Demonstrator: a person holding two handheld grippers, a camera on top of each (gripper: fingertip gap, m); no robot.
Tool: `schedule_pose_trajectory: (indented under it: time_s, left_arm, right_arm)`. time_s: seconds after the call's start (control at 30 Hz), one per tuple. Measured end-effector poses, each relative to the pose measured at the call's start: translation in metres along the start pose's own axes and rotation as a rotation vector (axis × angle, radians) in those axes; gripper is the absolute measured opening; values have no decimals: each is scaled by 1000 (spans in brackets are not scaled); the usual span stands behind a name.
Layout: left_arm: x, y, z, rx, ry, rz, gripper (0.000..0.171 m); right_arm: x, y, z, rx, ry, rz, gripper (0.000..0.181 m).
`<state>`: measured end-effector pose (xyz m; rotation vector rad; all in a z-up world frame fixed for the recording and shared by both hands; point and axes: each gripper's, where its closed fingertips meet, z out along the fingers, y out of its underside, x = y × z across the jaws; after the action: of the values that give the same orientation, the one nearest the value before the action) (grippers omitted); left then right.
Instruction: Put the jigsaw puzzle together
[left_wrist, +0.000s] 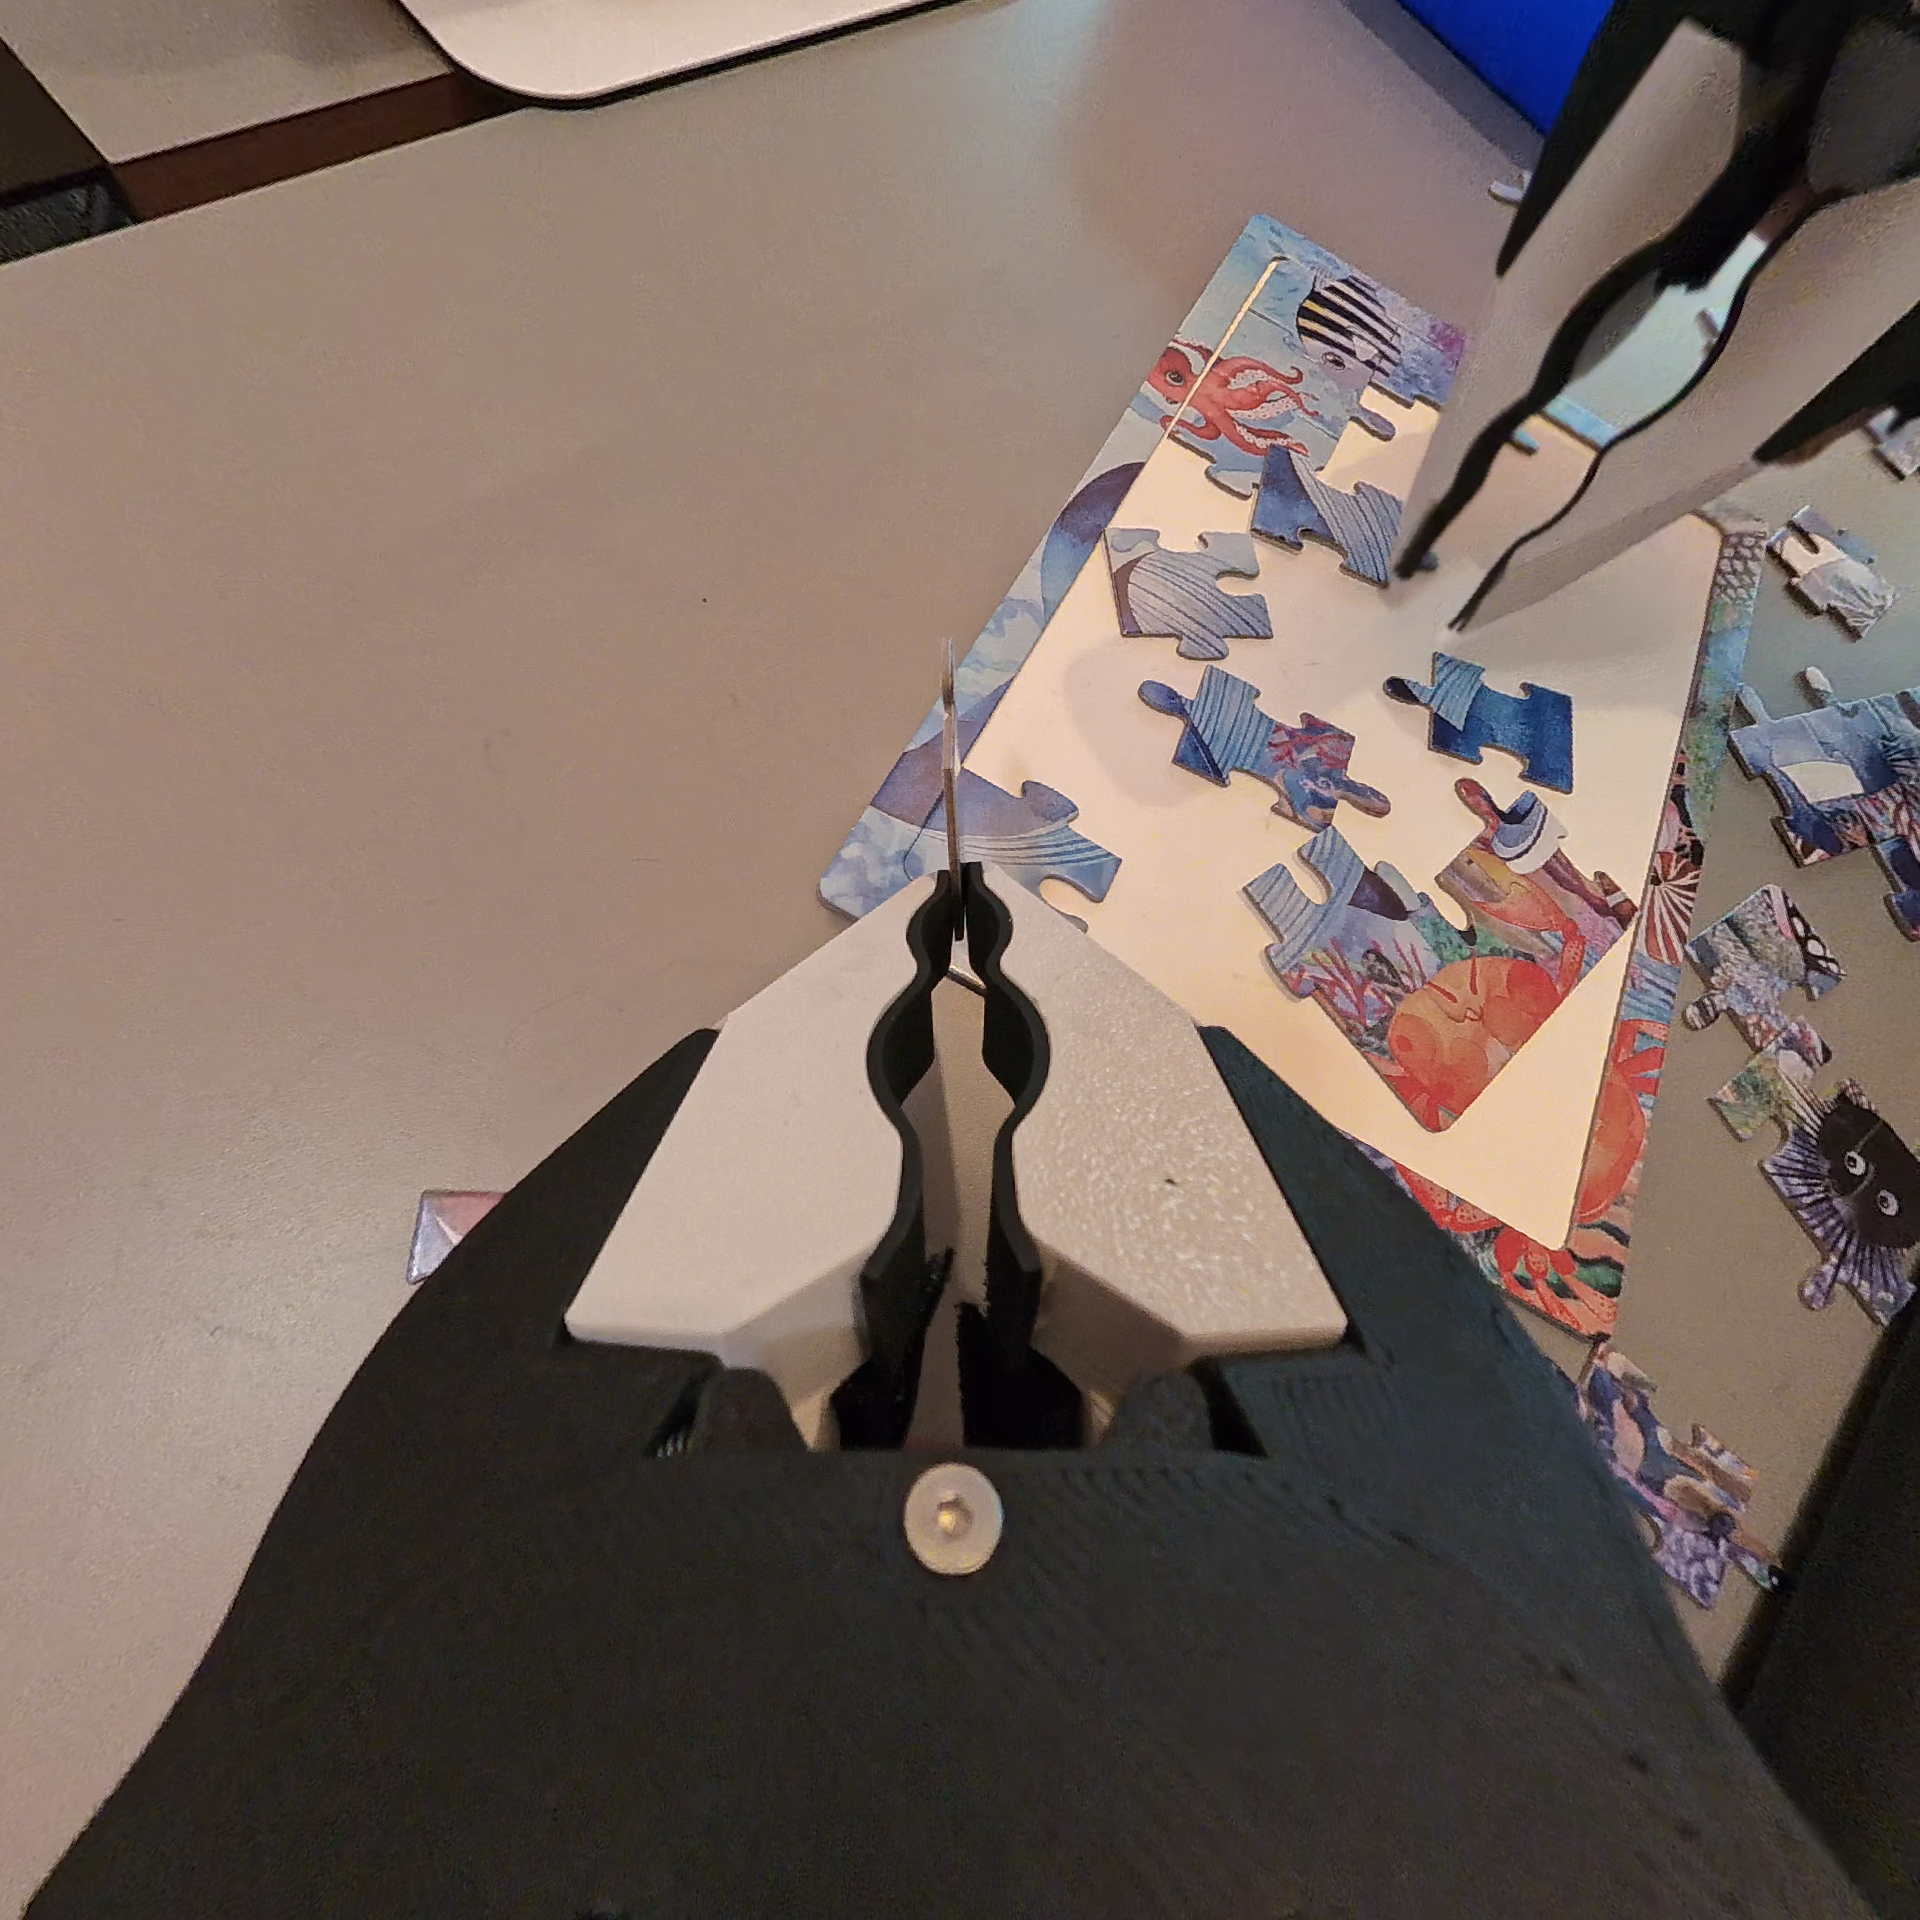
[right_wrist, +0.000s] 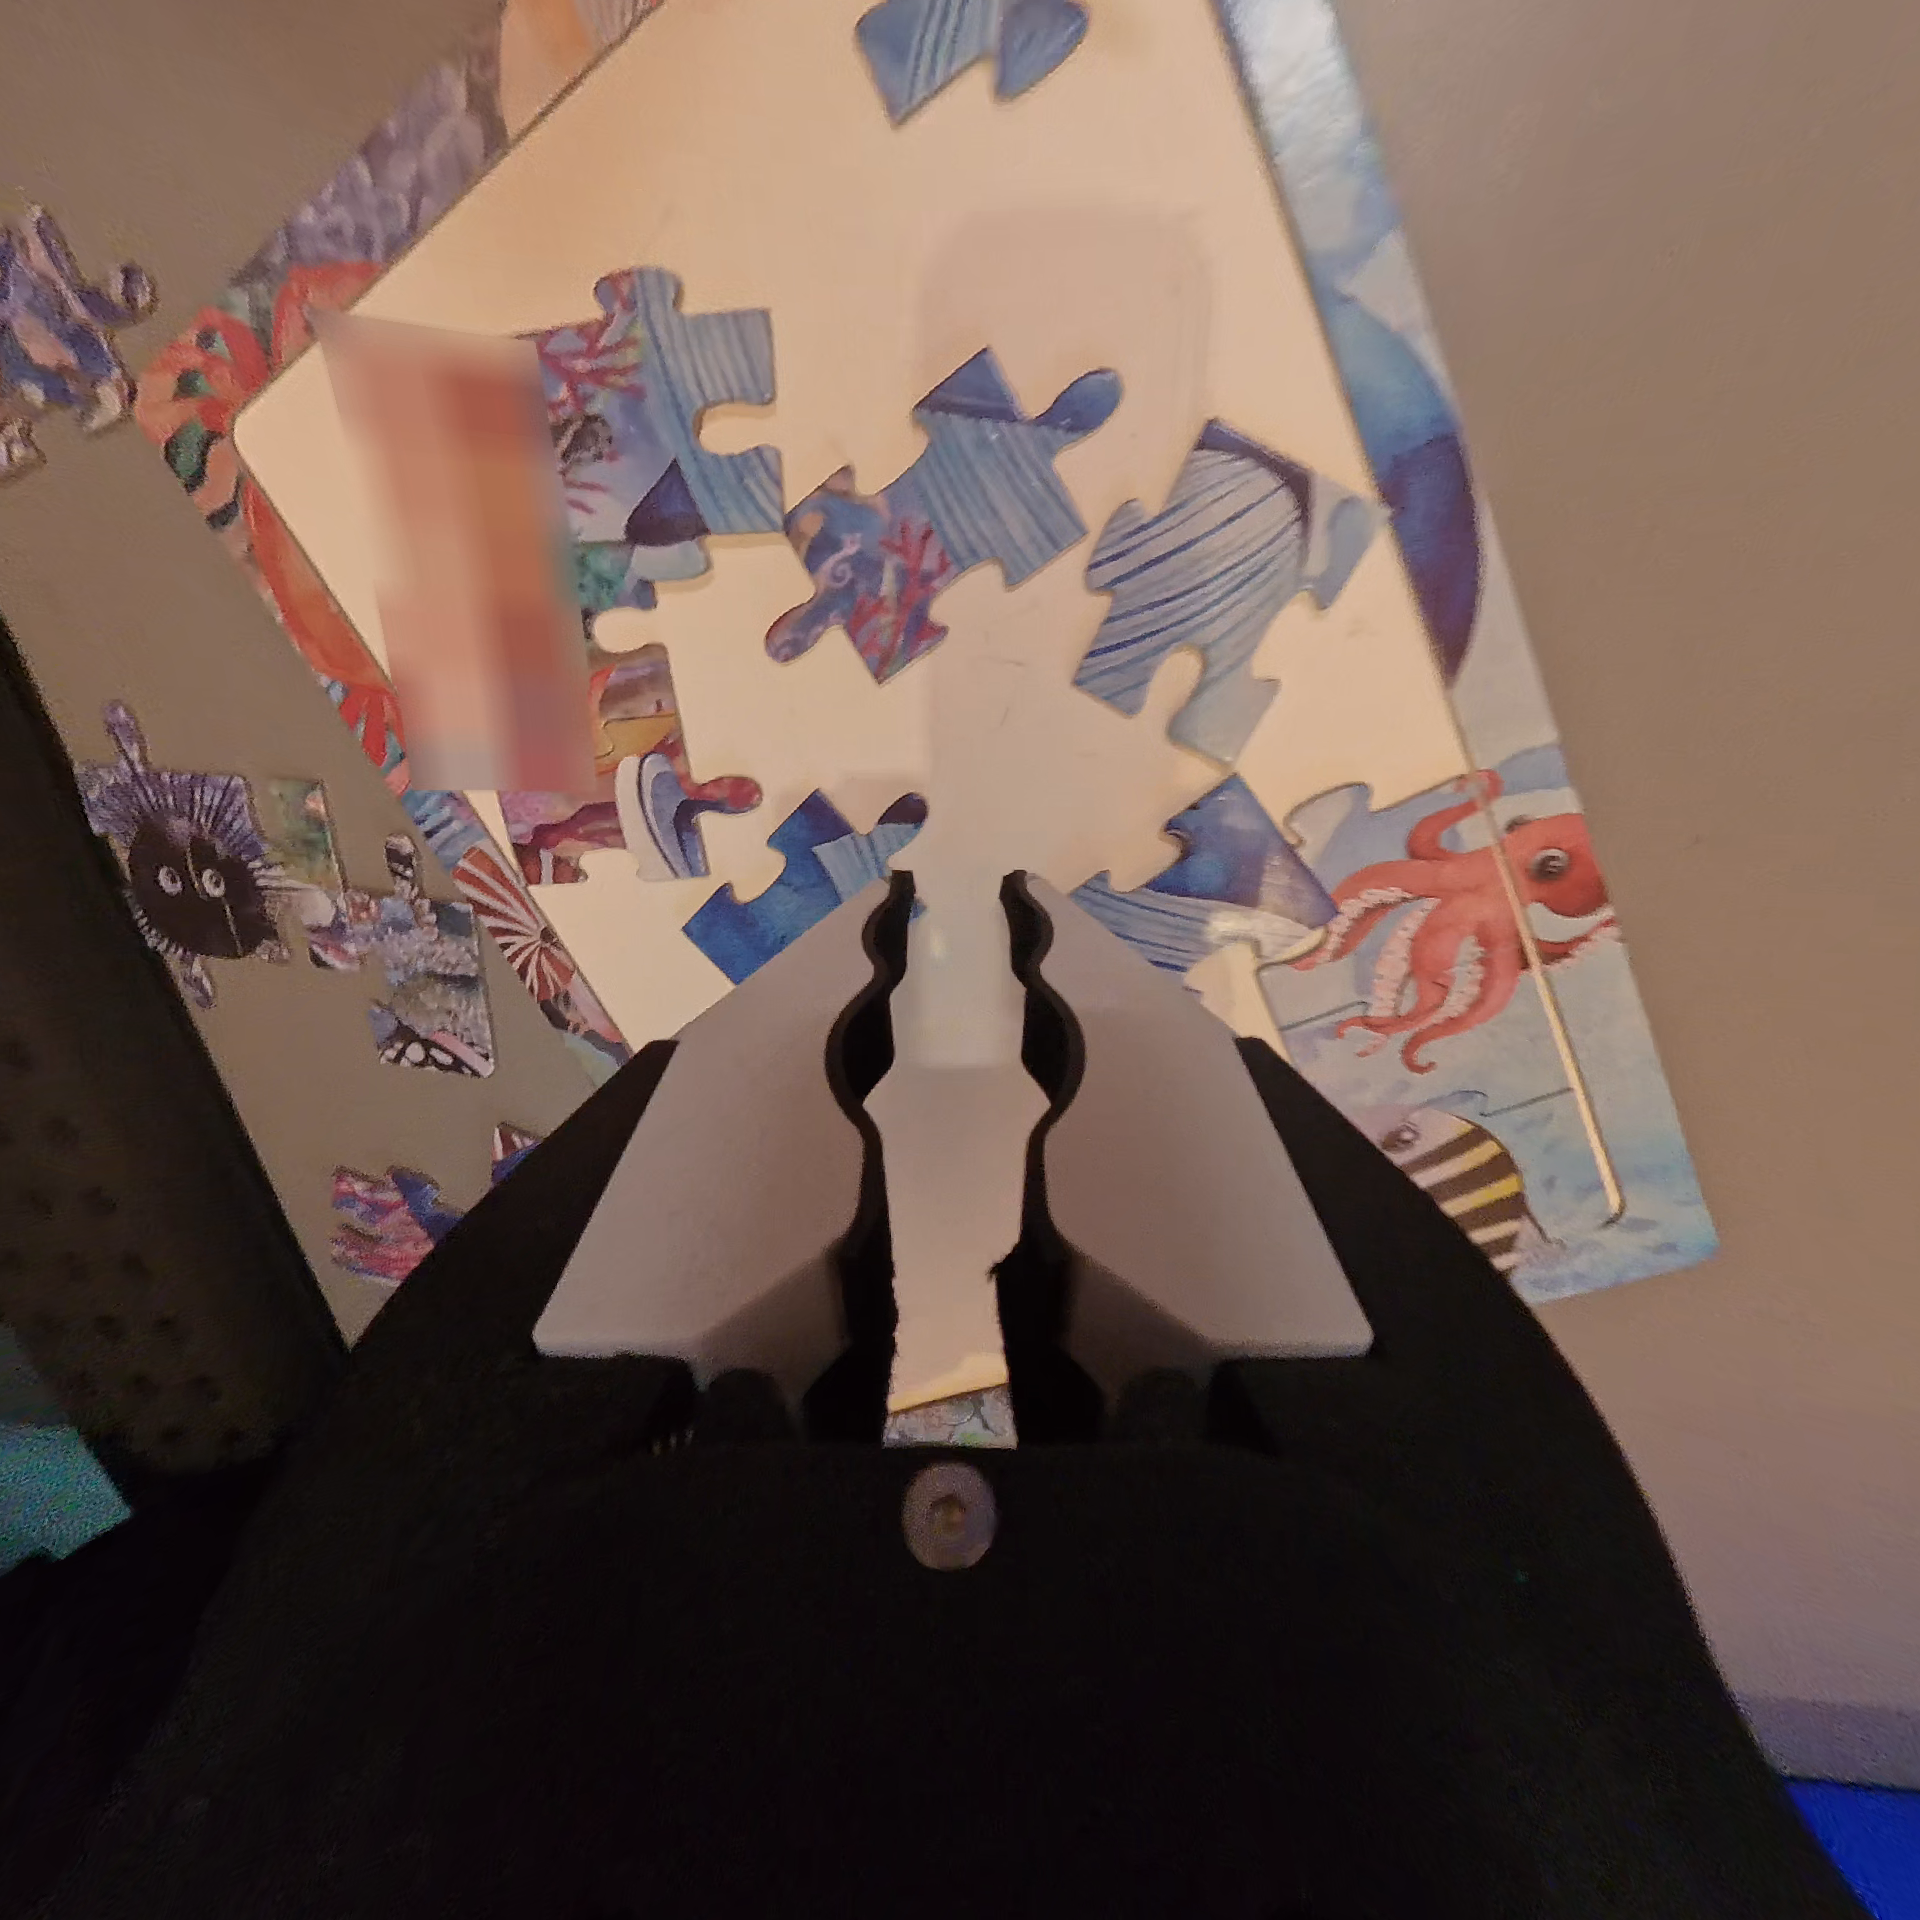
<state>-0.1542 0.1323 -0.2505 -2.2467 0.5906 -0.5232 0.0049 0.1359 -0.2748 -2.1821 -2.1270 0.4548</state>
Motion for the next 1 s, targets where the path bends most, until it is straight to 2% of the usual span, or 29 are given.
schedule_pose_trajectory:
  time_s: [0.17, 0.37, 0.77, 1.0]
  left_arm:
    - [0, 0, 0, 2, 2, 0, 0]
    - [0, 0, 0, 2, 1, 1, 0]
    - [1, 0, 1, 1, 3, 5, 0]
    - [2, 0, 0, 0, 3, 7, 0]
  right_arm:
    - [37, -7, -23, 121, 134, 125, 37]
    - [64, -2, -36, 173, 220, 227, 42]
    - [47, 11, -13, 55, 122, 210, 42]
    - [46, 10, 0, -9, 155, 213, 43]
